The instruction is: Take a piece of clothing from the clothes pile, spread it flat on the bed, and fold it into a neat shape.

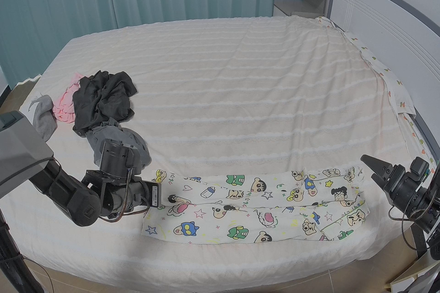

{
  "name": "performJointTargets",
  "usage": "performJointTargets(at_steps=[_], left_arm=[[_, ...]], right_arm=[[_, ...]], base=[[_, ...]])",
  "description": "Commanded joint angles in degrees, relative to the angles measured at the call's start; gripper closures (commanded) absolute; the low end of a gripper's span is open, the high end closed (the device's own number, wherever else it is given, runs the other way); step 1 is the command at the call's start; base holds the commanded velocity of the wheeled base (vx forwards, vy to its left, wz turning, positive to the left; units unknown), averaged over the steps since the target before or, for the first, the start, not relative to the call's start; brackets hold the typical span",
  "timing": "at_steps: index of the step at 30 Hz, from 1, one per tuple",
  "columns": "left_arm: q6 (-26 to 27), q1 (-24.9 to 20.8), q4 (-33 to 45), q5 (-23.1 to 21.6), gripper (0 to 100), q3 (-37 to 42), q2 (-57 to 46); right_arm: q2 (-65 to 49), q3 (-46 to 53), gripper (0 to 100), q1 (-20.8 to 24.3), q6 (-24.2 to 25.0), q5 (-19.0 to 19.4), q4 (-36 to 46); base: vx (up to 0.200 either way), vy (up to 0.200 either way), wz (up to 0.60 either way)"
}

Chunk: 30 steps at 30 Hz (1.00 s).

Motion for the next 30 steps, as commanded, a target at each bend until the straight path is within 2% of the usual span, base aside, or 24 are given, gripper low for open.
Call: performJointTargets(at_steps=[1, 5, 8, 14, 30], left_arm=[[0.0, 1.5, -0.8, -3.7, 0, 1.6, -1.5], [0.5, 3.0, -1.0, -8.4, 0, 1.2, -1.7], [0.6, 3.0, -1.3, -8.6, 0, 0.1, -1.0], [3.0, 2.9, -0.9, -8.1, 0, -2.0, 4.2], [3.1, 3.1, -0.5, -5.9, 0, -6.4, 11.7]], right_arm=[[0.1, 0.1, 0, 0.0, 0.0, 0.0, 0.0], [0.1, 0.1, 0, 0.0, 0.0, 0.0, 0.0], [0.0, 0.1, 0, 0.1, -0.1, 0.0, 0.0], [0.0, 0.1, 0, 0.1, -0.1, 0.0, 0.0], [0.3, 0.7, 0, 1.6, -0.2, -0.1, 0.0]], base=[[0.0, 0.0, 0.0], [0.0, 0.0, 0.0], [0.0, 0.0, 0.0], [0.0, 0.0, 0.0], [0.0, 0.0, 0.0]])
